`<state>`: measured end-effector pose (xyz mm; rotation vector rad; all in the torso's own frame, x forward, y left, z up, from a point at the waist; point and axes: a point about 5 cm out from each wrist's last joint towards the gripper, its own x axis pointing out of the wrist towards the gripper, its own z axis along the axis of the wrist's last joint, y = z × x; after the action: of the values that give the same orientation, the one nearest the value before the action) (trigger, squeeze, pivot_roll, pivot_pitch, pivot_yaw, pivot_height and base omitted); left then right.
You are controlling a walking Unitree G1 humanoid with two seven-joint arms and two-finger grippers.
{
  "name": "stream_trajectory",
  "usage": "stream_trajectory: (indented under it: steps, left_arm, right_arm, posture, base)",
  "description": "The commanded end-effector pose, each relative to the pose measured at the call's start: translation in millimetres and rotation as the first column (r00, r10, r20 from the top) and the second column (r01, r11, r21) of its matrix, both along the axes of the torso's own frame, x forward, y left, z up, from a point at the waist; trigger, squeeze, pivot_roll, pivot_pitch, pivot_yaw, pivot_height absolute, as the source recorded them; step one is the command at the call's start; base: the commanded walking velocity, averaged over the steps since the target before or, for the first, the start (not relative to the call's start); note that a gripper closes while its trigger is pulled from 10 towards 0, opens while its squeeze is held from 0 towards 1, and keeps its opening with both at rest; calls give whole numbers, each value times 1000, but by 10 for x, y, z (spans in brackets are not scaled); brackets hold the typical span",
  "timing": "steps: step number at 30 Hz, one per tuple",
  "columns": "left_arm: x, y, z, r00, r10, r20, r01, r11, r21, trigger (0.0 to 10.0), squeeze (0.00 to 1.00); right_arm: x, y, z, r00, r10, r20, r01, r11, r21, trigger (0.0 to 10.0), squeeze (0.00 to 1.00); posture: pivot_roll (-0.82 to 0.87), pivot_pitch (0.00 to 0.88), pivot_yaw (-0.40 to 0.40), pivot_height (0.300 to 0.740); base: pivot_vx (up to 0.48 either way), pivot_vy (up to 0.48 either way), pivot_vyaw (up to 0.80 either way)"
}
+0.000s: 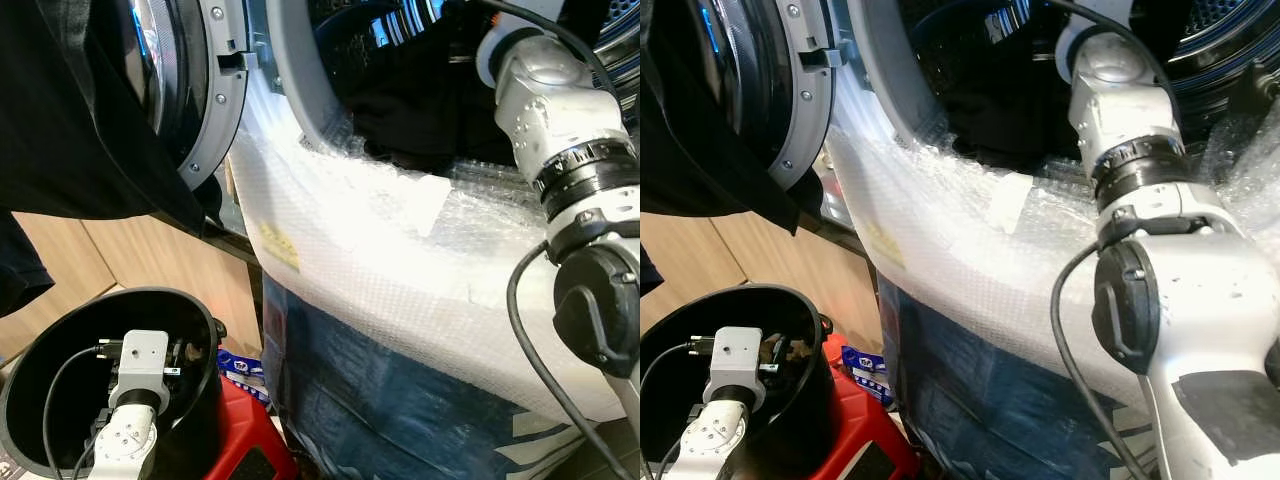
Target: Clothes washing
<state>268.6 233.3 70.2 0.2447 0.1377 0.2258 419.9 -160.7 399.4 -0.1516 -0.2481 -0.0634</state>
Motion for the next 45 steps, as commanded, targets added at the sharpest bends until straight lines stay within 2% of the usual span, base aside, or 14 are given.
stream_trajectory:
  steps: [1,5,7,12,18,21,22,26,28,35,37,39,41,45]
  left_arm:
    - [-6,-26,-26,1000,-14,-22,14,1000,-13,10000,0]
    - [2,-28,-20,1000,-16,-23,16,1000,-12,10000,0]
    - [-3,-8,-4,1000,-11,-18,11,1000,-8,10000,0]
    - [-22,28,4,1000,2,-14,-3,1000,-7,10000,0]
    - [-34,-15,-33,999,-16,-35,16,1000,-14,10000,0]
    - [-14,-21,-22,999,-20,-33,19,1000,-13,10000,0]
    - [3,-13,0,1000,-18,-24,17,1000,-11,10000,0]
    - [12,8,33,1000,-12,-13,12,1000,-8,10000,0]
    - [10,11,37,1000,-12,-11,12,1000,-8,10000,0]
    - [14,-20,11,999,-26,-25,26,1000,-13,10000,0]
    - [20,-28,16,999,-28,-23,28,1000,-13,10000,0]
    - [34,-30,40,999,-31,-16,31,999,-12,10000,0]
    - [33,-25,52,999,-32,-13,31,999,-8,10000,0]
    - [30,0,59,1000,-27,-9,27,1000,-5,10000,0]
  right_arm:
    - [-11,-54,18,1000,-10,25,10,1000,10,10000,1000]
    - [-41,-269,61,989,-136,50,121,966,226,10000,1000]
    - [-124,-224,346,979,-89,181,35,959,281,10000,1000]
    - [-162,-52,460,962,-36,269,-7,987,160,10000,1000]
    - [75,183,-351,996,67,-61,-59,990,126,10000,1000]
    - [7,130,-30,994,60,89,-74,982,171,10000,1000]
    - [-118,7,354,969,8,246,-58,979,198,10000,1000]
    - [-352,-187,816,891,-85,445,-41,963,267,10000,1000]
    - [-335,-179,780,897,-71,436,-44,968,249,10000,1000]
    - [26,124,-103,999,42,34,-44,996,76,10000,1000]
    - [13,129,-41,997,51,52,-56,994,89,10000,1000]
    - [-237,79,657,934,67,350,-128,980,155,10000,1000]
    - [-401,29,951,876,40,480,-136,976,168,10000,1000]
    - [-474,71,1061,851,53,523,-136,983,121,10000,1000]
  posture:
    - [110,72,32,740]
    - [114,70,34,740]
    - [127,69,30,740]
    - [127,73,25,740]
    - [122,76,35,740]
    - [126,75,35,740]
    - [127,72,34,740]
    - [126,73,35,740]
    - [127,75,33,740]
    - [123,80,43,740]
    - [123,80,43,740]
    - [122,81,46,740]
    - [124,79,46,740]
    - [123,81,44,740]
  base:
    - [0,0,0]
    - [0,0,0]
    - [0,0,0]
    - [0,0,0]
    - [0,0,0]
    - [0,0,0]
    - [0,0,0]
    - [0,0,0]
    - [0,0,0]
    - [0,0,0]
    - [0,0,0]
    - [0,0,0]
    - [0,0,0]
    - [0,0,0]
